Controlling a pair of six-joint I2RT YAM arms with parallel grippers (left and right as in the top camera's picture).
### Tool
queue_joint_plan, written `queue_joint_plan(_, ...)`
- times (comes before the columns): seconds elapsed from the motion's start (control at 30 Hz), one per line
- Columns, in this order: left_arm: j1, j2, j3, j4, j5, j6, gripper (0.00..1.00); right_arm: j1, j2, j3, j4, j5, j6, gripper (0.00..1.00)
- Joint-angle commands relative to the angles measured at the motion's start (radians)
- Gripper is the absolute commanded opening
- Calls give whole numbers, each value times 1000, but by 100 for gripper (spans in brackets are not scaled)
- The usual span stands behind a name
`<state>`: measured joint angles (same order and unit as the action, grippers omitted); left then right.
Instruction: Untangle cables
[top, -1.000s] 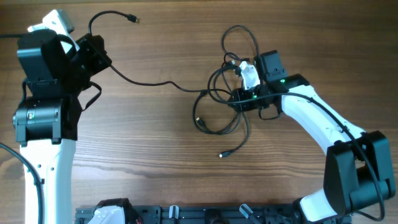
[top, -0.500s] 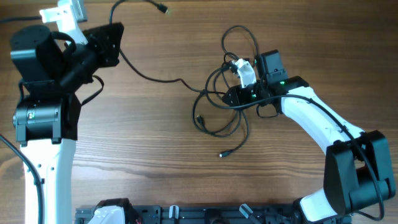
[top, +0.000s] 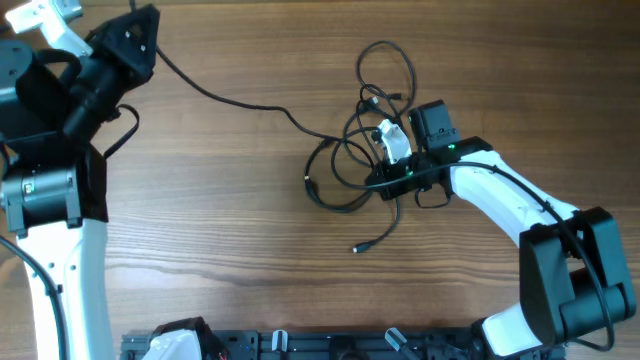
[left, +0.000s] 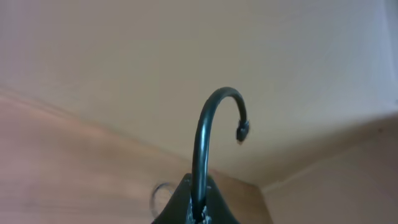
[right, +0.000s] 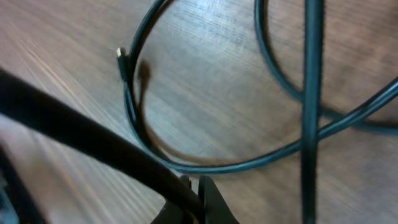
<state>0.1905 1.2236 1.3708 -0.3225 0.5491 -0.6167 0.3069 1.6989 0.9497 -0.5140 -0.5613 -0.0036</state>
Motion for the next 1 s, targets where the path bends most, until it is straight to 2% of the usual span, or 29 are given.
queue_joint_plan(0.0, 17, 47, 11, -93, -142, -8, 4, 4, -37, 42, -95, -46, 66, 4)
queue_joint_plan(0.13, 16, 90, 11, -205, -150, 114, 4, 4, -158, 171, -351, 45, 166, 4)
queue_joint_plan(0.27, 16, 110, 11, -295, -151, 169, 4, 4, -194, 340, -695, 202, 250, 4)
queue_joint_plan(0.33, 16, 112, 10, -327, -150, 169, 4, 4, -190, 364, -790, 229, 250, 4)
queue_joint_plan(0.43, 6, 112, 9, -350, -150, 169, 4, 14, -180, 364, -811, 220, 215, 4)
queue_joint_plan(0.57, -41, 112, 9, -356, -150, 194, 4, 73, -178, 364, -782, 89, 107, 4)
queue_joint_plan(0.7, -103, 112, 9, -356, -151, 221, 4, 138, -167, 364, -812, 110, 110, 4)
queue_joint_plan(0.77, -116, 112, 9, -356, -151, 221, 4, 139, -166, 364, -880, 163, 146, 4)
queue_joint_plan(0.9, -128, 112, 9, -360, -150, 221, 4, 139, -165, 364, -1042, 397, 269, 4)
queue_joint_plan(0.97, -128, 112, 9, -360, -150, 221, 4, 139, -165, 364, -1041, 389, 265, 4)
